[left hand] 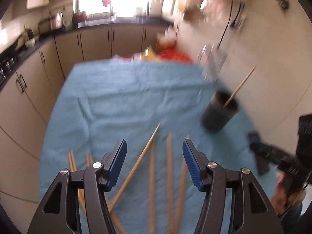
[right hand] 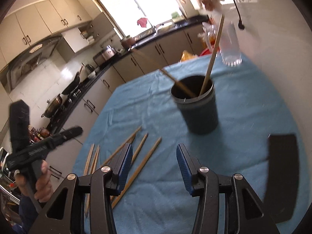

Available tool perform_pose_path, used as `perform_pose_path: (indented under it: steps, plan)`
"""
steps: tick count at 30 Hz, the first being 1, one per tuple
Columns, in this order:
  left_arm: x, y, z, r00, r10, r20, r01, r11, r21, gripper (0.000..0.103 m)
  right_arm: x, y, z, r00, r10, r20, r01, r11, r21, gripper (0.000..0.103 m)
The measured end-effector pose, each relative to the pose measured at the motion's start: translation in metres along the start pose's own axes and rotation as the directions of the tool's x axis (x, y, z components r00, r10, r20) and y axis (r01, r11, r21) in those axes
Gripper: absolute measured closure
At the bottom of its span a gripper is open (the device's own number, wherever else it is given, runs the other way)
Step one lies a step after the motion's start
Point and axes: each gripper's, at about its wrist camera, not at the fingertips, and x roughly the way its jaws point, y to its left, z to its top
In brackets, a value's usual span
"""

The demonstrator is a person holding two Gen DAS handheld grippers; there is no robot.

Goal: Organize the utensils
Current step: 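Open the left tool to drop its chopstick into the cup while the right tool releases its own, then grasp another wooden chopstick with the left tool while the right tool grasps one too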

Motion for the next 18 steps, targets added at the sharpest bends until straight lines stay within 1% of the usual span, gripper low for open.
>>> perform_pose_path:
  steps: [1,2,3,5,6,7,8,10,11,13,15,18]
  plan:
    - [0.01,0.007,-0.004,0.999,0.012,-0.032,-0.012,1.0,0.003,0.045,0.005,0.0,-0.003,1.0,0.001,-0.016,0.0,1.0,0.009,0.052]
    - [0.024,0.014,-0.007,0.996,0.025,-0.082,-0.024,1.0,0.015,0.045,0.008,-0.001,-0.004,1.0,0.004,-0.023,-0.003,1.0,0.015,0.052]
    - [0.036,0.019,-0.01,0.993,0.025,-0.118,-0.022,0.999,0.025,0.045,0.011,0.001,-0.005,1.0,0.004,-0.028,-0.004,1.0,0.018,0.052]
    - [0.055,0.025,-0.01,0.986,0.047,-0.159,-0.045,0.999,0.021,0.045,0.016,0.002,-0.008,0.999,-0.002,-0.044,0.003,1.0,0.019,0.052]
    - [0.061,0.027,-0.013,0.983,0.042,-0.176,-0.039,0.999,0.02,0.047,0.018,0.003,-0.009,0.999,-0.005,-0.051,0.006,1.0,0.019,0.052]
    - [0.071,0.027,-0.013,0.978,0.009,-0.208,-0.005,1.0,0.02,0.05,0.02,0.003,-0.011,0.998,-0.005,-0.059,0.006,1.0,0.017,0.052]
    - [0.081,0.025,-0.013,0.971,-0.023,-0.239,0.028,0.999,0.016,0.055,0.021,0.002,-0.012,0.998,-0.005,-0.064,0.006,1.0,0.015,0.052]
    - [0.086,0.019,-0.013,0.967,-0.029,-0.253,0.041,0.998,0.04,0.055,0.023,0.001,-0.015,0.997,-0.015,-0.074,0.016,1.0,0.012,0.052]
    - [0.09,0.013,-0.014,0.965,-0.023,-0.261,0.045,0.996,0.078,0.055,0.023,0.0,-0.016,0.997,-0.016,-0.076,0.017,1.0,0.012,0.052]
    - [0.095,0.008,-0.014,0.963,0.008,-0.268,0.022,0.994,0.108,0.056,0.025,-0.002,-0.018,0.996,-0.019,-0.084,0.02,1.0,0.013,0.052]
    - [0.099,0.005,-0.015,0.96,0.009,-0.279,0.025,0.993,0.117,0.059,0.026,-0.004,-0.018,0.996,-0.015,-0.09,0.017,1.0,0.017,0.052]
    - [0.102,0.006,-0.017,0.958,0.015,-0.285,0.019,0.993,0.117,0.06,0.027,-0.005,-0.02,0.995,-0.009,-0.096,0.011,1.0,0.024,0.052]
